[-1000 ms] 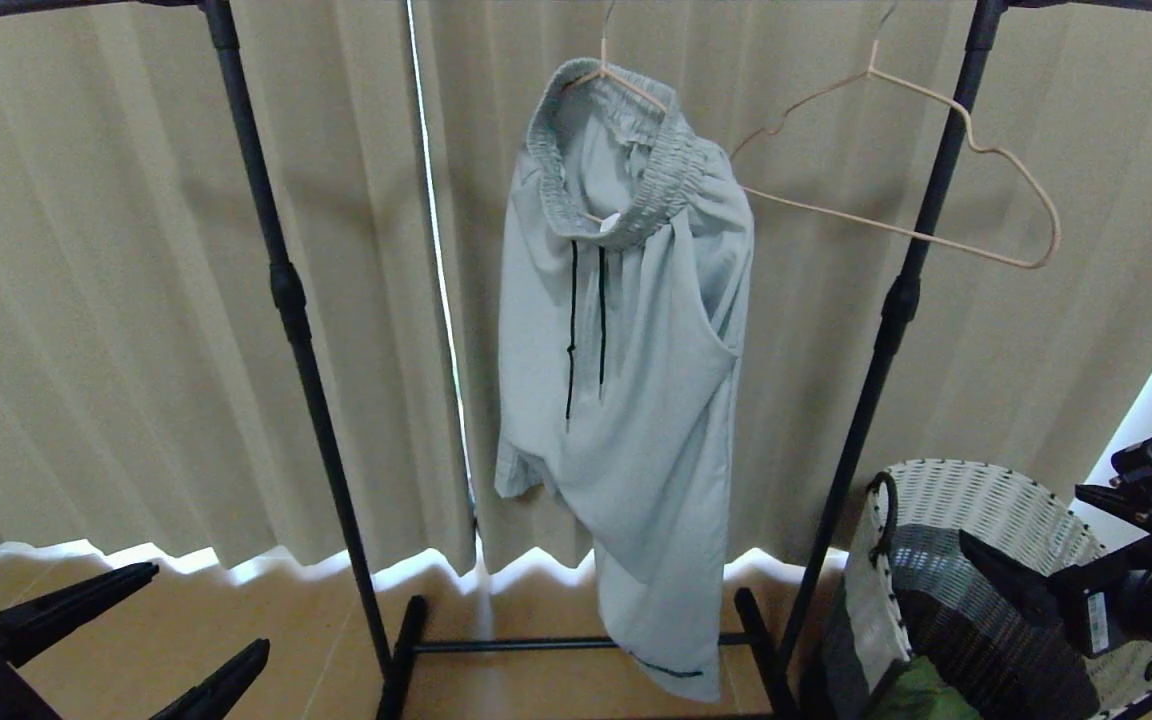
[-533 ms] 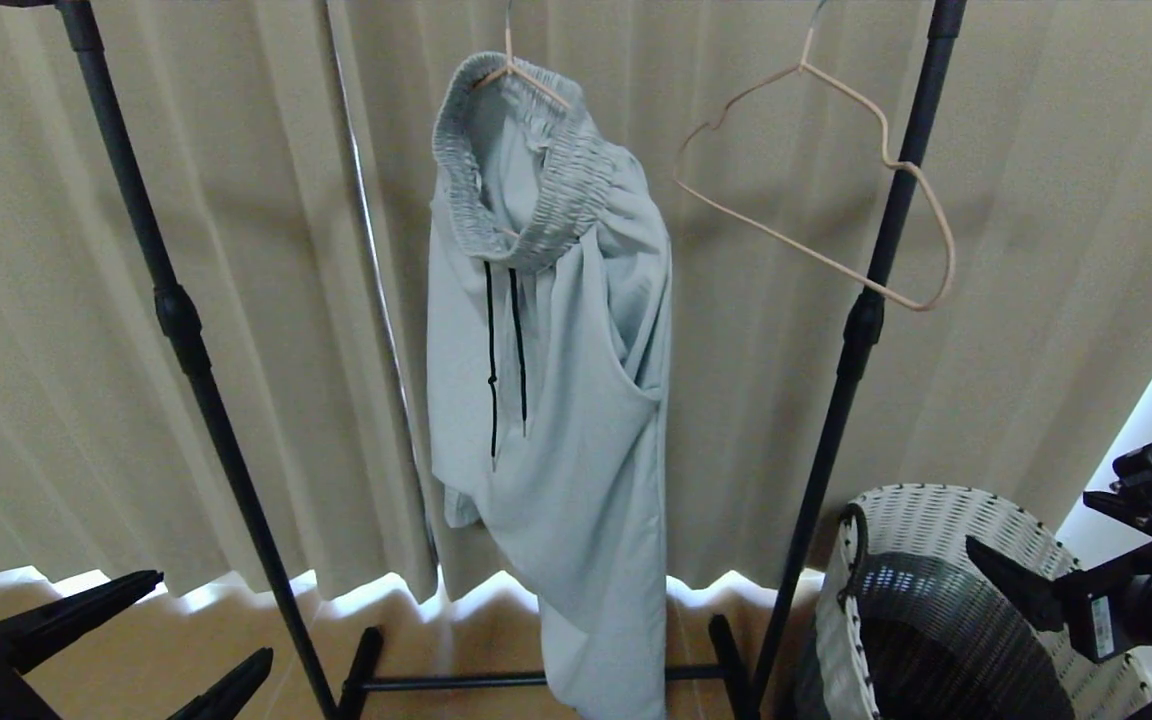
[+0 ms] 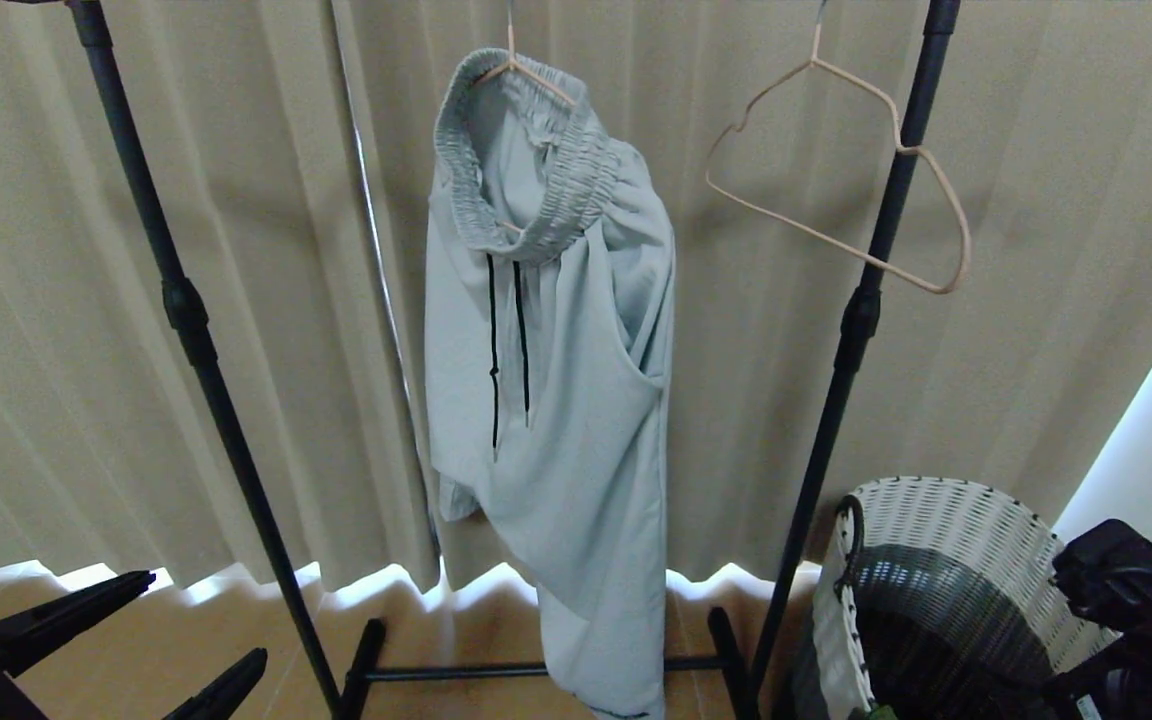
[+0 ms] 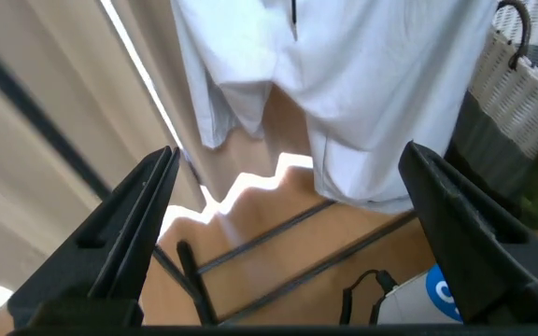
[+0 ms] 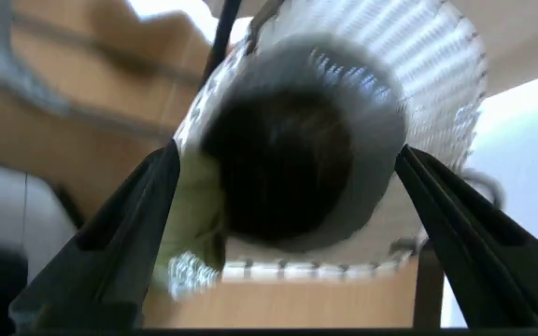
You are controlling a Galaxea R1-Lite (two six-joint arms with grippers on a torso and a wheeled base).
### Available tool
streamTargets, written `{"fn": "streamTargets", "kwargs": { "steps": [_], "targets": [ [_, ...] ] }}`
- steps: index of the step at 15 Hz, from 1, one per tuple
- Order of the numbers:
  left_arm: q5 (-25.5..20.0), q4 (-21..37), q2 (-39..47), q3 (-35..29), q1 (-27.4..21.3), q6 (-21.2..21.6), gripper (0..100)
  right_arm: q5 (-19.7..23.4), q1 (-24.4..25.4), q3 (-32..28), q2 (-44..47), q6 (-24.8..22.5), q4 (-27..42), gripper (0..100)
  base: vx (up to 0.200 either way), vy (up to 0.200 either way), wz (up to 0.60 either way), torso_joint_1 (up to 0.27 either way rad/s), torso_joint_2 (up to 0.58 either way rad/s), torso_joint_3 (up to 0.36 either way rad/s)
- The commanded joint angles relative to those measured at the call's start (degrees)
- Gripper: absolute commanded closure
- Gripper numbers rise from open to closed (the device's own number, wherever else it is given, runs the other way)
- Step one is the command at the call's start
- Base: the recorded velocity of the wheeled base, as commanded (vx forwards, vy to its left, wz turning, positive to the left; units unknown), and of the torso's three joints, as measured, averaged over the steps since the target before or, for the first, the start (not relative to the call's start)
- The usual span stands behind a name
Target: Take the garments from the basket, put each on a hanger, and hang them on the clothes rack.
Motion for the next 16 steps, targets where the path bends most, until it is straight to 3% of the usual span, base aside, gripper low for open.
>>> {"fn": "streamTargets", "kwargs": {
  "steps": [1,5,10,16],
  "targets": [
    [0.03,0.06,-2.24,0.52,0.07,-0.12,0,4.32,0.01,0.15,6.39,0.21,0.85,0,0.0,0.0,0.0,0.0,0.0,0.0],
    [0.03,-0.03,-2.59,1.48,0.07,-0.56,0,6.07,0.1,-0.12,15.88,0.39,-0.03,0,0.0,0.0,0.0,0.0,0.0,0.0],
    [0.03,-0.11,-2.59,-0.98,0.25,-1.35,0,7.13,-0.52,-0.2,33.46,0.39,-11.99,0,0.0,0.0,0.0,0.0,0.0,0.0],
    [0.03,-0.11,-3.38,-0.71,0.25,-1.17,0,7.22,-1.31,-1.96,41.28,1.0,-13.92,0,0.0,0.0,0.0,0.0,0.0,0.0]
  ]
}}
